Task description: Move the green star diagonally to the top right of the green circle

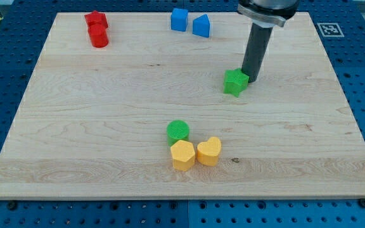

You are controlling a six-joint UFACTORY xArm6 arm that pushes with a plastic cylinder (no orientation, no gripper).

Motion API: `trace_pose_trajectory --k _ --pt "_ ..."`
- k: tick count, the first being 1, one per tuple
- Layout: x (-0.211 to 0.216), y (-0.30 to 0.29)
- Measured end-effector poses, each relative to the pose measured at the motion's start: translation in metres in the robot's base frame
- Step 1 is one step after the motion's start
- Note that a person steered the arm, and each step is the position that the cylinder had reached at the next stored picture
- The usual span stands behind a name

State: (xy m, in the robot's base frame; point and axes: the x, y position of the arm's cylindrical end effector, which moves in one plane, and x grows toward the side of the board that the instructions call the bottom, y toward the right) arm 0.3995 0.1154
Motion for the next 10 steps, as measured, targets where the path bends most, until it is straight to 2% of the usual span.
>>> trace_pose_trajectory --k 1,2,3,4,5,6,8,9,10 --pt "-0.017 -0.019" --pt "-0.013 -0.031" --pt "0.010 -0.036" --pt "0.010 -0.003" --pt "0.026 -0.002" --pt "0.026 -0.042" --pt "0.028 -0.059" --pt "0.010 -0.068" --pt "0.016 -0.080"
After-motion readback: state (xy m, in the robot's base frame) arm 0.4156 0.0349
